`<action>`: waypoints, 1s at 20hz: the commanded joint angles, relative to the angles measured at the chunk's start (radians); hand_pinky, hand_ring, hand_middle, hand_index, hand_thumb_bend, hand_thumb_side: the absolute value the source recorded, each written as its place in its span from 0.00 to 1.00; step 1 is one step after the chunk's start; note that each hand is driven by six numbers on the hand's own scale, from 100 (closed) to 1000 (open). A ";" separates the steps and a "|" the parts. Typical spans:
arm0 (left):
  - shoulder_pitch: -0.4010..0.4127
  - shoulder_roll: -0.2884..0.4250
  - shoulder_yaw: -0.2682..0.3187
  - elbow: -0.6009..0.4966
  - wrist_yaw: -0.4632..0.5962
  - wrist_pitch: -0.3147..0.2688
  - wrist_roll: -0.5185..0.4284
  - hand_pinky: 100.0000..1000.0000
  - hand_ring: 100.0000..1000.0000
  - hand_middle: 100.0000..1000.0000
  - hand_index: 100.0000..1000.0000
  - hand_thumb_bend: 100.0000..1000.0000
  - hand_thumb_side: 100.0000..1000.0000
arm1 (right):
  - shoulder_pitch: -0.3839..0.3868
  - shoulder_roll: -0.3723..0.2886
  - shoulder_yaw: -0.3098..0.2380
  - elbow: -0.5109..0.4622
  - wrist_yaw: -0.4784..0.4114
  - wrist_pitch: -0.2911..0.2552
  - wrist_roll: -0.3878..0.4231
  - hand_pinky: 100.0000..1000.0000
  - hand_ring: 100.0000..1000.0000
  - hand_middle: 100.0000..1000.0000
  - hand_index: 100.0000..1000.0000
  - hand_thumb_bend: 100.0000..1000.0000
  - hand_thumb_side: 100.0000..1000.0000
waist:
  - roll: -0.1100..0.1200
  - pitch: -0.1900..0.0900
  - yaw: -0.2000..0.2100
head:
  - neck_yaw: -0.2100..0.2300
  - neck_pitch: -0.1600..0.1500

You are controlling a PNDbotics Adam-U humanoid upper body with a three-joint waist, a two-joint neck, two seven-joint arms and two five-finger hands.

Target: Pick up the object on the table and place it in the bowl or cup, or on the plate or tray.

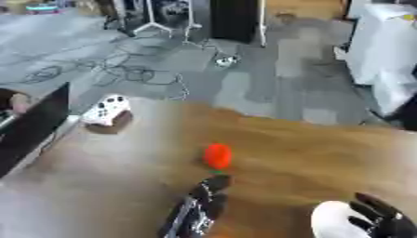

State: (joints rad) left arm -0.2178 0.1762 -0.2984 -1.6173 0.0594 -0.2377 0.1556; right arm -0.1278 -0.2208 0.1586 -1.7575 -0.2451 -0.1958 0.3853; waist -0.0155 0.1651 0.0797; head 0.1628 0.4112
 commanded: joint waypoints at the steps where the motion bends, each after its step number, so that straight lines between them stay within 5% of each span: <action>1: -0.015 0.024 0.010 -0.025 -0.025 0.000 0.011 0.77 0.88 0.80 0.78 0.53 0.78 | 0.000 -0.006 -0.003 -0.017 0.001 0.001 -0.001 0.90 0.94 0.93 0.92 0.00 0.82 | 0.003 -0.010 0.000 | 0.006 -0.016; 12: -0.065 0.094 0.034 -0.065 -0.094 0.026 0.025 0.77 0.88 0.82 0.79 0.55 0.79 | -0.001 -0.015 0.005 -0.016 0.001 0.001 0.006 0.90 0.94 0.93 0.92 0.00 0.82 | 0.009 -0.009 -0.003 | 0.081 -0.038; 20: -0.150 0.205 0.051 -0.101 -0.243 0.054 -0.012 0.72 0.84 0.81 0.79 0.55 0.80 | -0.004 -0.022 0.014 -0.015 0.001 0.001 0.015 0.90 0.94 0.93 0.92 0.00 0.82 | 0.014 -0.009 -0.010 | 0.115 -0.014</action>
State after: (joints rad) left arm -0.3519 0.3454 -0.2596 -1.6924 -0.1563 -0.1869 0.1512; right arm -0.1277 -0.2298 0.1715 -1.7573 -0.2443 -0.1943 0.3969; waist -0.0031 0.1657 0.0697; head 0.2652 0.3972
